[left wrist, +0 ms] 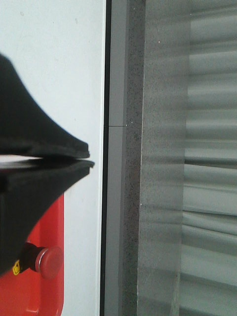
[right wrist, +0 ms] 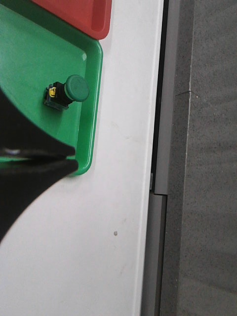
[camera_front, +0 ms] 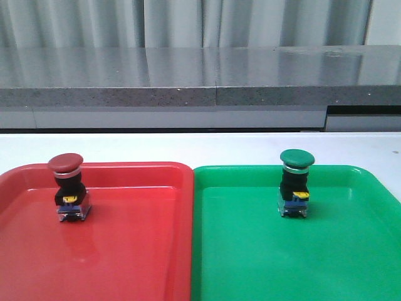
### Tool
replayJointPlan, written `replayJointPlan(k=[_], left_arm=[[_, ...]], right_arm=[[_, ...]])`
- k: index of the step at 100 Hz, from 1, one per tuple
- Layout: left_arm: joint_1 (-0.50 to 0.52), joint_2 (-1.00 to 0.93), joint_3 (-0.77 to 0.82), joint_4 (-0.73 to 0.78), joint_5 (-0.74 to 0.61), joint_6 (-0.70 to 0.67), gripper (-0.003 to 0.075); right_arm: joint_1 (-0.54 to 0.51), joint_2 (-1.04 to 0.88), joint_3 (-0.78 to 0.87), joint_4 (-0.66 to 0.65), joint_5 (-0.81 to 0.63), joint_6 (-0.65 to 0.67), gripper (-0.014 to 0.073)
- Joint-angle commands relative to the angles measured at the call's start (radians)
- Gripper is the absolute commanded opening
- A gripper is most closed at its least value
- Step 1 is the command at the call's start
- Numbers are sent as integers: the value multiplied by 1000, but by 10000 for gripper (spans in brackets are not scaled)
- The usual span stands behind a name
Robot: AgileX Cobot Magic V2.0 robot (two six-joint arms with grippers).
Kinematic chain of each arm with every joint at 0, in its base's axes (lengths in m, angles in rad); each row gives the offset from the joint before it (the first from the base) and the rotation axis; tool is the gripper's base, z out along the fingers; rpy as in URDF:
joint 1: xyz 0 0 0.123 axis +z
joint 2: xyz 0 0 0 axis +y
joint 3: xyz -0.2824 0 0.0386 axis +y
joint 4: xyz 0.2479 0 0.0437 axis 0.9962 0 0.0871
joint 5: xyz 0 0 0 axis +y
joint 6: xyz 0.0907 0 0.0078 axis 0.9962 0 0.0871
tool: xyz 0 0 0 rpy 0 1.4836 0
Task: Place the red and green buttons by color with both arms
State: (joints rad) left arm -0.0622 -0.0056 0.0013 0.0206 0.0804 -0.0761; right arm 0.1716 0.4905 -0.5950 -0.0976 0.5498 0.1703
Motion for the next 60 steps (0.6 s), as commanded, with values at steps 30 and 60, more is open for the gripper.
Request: replayJointPlan(k=[30,60], left_arm=[[3,-29,42,-9,-88,-7,-19],[3,-29,42,-9,-88,-7,-19]], right_arm=[[-10,-53,43,-33,-136,-2,-111],[-35,-245,285,-22,-377,-2,-111]])
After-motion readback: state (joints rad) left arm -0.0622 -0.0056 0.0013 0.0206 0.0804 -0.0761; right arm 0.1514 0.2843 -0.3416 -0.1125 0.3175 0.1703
